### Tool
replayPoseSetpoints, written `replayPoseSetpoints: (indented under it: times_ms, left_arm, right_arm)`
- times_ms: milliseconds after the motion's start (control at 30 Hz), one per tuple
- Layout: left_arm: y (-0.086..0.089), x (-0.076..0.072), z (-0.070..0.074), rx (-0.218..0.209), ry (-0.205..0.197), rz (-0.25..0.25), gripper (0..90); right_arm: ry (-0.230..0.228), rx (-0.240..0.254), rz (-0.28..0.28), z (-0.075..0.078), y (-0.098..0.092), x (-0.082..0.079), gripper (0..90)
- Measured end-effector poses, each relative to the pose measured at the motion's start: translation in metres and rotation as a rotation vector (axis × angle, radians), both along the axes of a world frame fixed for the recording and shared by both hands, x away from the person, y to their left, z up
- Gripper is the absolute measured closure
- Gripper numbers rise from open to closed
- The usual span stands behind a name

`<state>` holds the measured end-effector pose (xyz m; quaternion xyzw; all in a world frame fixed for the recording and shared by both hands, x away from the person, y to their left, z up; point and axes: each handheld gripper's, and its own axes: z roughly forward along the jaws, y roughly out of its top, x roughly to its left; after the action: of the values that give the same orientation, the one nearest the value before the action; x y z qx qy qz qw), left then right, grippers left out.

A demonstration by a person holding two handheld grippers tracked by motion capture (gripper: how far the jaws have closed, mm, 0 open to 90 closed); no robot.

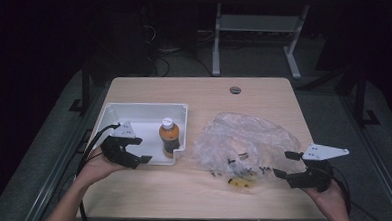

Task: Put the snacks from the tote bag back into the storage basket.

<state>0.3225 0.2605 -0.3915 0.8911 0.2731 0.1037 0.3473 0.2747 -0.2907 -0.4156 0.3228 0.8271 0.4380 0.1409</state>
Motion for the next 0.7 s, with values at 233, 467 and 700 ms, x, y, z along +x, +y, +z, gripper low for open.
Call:
replayPoseSetpoints:
  times_ms: [233, 467, 700]
  left_arm:
    - [0.001, -0.005, -0.007, -0.007, -0.003, -0.002, 23.2]
    - [0.004, -0.009, -0.018, -0.024, 0.011, 0.007, 23.2]
    - [0.005, -0.013, -0.028, -0.028, 0.017, 0.006, 23.2]
  right_arm:
    - [0.002, 0.001, 0.0, 0.0, 0.0, 0.0, 21.9]
    - [0.001, -0.003, 0.001, -0.001, 0.002, 0.001, 21.8]
    - [0.003, -0.01, 0.002, -0.001, 0.002, 0.001, 21.8]
